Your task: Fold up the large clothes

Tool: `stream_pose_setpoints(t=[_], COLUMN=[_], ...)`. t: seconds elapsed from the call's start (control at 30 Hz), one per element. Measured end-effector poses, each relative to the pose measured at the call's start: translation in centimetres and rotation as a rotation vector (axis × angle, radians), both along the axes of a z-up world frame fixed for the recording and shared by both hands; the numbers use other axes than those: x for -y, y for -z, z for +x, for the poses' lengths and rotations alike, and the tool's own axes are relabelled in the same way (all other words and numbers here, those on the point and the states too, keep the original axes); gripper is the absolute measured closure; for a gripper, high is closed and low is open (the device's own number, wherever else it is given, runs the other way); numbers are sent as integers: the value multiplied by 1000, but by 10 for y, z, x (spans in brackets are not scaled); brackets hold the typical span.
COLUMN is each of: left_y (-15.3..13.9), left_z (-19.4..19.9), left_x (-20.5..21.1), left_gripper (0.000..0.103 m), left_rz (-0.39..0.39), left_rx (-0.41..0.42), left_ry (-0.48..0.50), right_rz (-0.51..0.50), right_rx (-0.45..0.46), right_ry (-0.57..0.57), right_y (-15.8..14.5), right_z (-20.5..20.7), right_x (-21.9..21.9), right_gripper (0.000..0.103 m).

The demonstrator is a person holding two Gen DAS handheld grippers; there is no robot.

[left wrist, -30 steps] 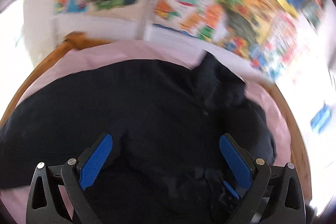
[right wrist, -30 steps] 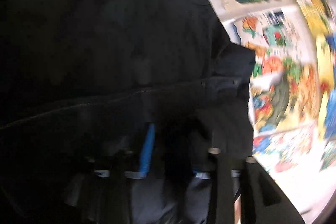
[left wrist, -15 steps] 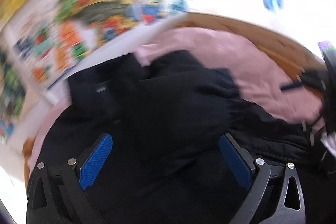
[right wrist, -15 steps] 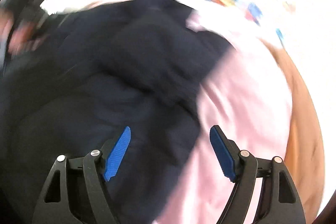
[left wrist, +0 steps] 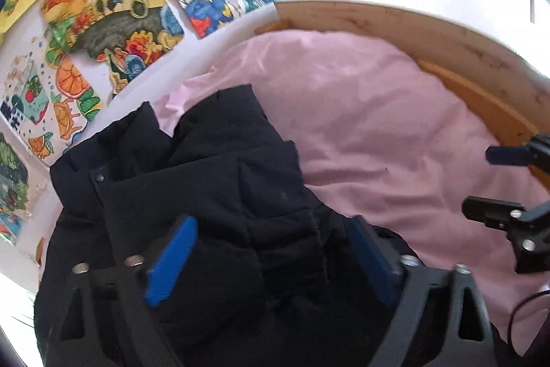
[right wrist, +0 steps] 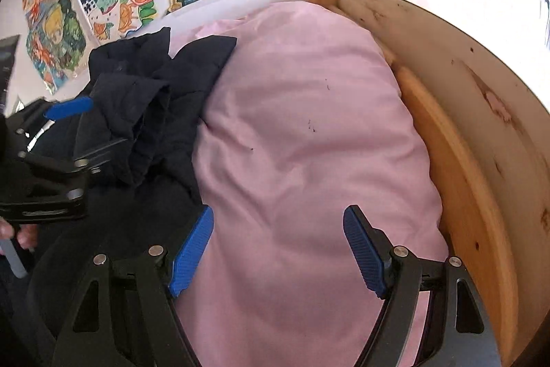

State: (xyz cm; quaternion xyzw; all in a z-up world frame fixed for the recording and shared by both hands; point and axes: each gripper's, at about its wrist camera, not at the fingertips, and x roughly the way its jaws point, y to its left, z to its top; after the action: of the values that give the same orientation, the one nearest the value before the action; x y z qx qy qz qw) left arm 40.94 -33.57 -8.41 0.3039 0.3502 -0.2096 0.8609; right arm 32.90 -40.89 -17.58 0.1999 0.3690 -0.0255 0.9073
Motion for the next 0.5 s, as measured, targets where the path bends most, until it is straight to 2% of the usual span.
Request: stream_pose_setpoints(t=[0.07,0.13,0.2,0.23,0.33,0.43,0.5], left_y=[9,12,5,-1,-24,-53,-81], left_z=[3,7,6,3,-8,-7,-2], left_x=[8,10,6,4,-10,-37,-70], left_gripper=[51,60,86,91,95,96,97], left_rz=[50,67,42,40,9,-58,-136], left_rx=[5,-9,-4,13,69,74,79], left_ry=[-18,-40,-39,-25,31,3,-48], right_rz=[-3,-14,-25,-25,-31,-29,-31], right_rx=[3,13,29,39,65,78,86], right_ry=[-3,-7,-10,-11,-15,-26,-36], right_y=[-2,-3,-10,-10,-14,-15,-17], right_z=[7,16,28,27,28,36,42], right_x=[5,5,-1,-3,-5,-12,-18], right_gripper=[30,30,30,30,30,30,30])
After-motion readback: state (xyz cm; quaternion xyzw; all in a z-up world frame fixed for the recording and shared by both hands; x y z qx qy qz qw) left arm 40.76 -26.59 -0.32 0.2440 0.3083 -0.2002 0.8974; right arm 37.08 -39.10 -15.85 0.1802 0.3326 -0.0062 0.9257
